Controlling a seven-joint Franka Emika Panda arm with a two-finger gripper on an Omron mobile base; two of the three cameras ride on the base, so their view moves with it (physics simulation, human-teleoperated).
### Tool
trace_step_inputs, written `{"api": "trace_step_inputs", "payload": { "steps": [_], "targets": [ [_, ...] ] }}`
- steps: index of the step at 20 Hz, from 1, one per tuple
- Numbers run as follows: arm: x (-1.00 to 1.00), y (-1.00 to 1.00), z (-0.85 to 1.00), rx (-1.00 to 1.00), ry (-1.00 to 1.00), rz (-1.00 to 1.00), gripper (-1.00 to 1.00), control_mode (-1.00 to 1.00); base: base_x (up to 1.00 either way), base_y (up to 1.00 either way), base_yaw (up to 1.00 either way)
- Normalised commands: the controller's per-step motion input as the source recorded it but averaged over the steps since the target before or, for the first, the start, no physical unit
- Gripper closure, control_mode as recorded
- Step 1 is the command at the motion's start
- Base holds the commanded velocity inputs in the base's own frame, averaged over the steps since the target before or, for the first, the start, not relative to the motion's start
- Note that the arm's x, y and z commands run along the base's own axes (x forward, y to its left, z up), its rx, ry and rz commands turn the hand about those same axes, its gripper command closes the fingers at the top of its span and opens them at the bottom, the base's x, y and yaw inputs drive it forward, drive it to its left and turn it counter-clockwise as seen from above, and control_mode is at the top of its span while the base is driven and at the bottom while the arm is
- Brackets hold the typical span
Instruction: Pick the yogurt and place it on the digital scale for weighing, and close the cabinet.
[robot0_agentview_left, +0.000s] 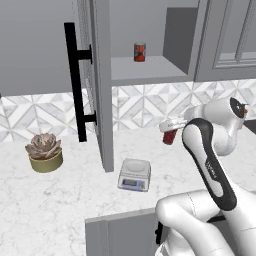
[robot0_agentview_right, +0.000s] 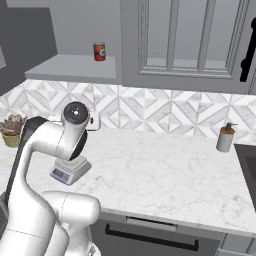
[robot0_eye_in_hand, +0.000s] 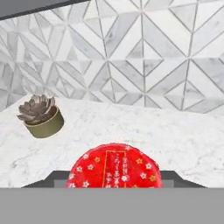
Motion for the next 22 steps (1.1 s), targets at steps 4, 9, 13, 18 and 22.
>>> {"api": "trace_step_inputs", "payload": {
  "steps": [4,9,13,18,22],
  "targets": [
    [0.39,0.00,-0.56,0.01,0.00,0.49,1.00,-1.00,0.00,0.00,0.00],
    [0.41,0.04,-0.57,0.00,0.00,0.49,1.00,-1.00,0.00,0.00,0.00],
    [0.43,0.21,-0.41,-0.02,-0.02,0.39,1.00,-1.00,0.00,0.00,0.00],
    [0.33,0.47,-0.21,-0.09,0.00,0.15,1.00,-1.00,0.00,0.00,0.00],
    [0.25,0.64,-0.20,-0.14,0.01,0.03,1.00,-1.00,0.00,0.00,0.00]
  ]
}}
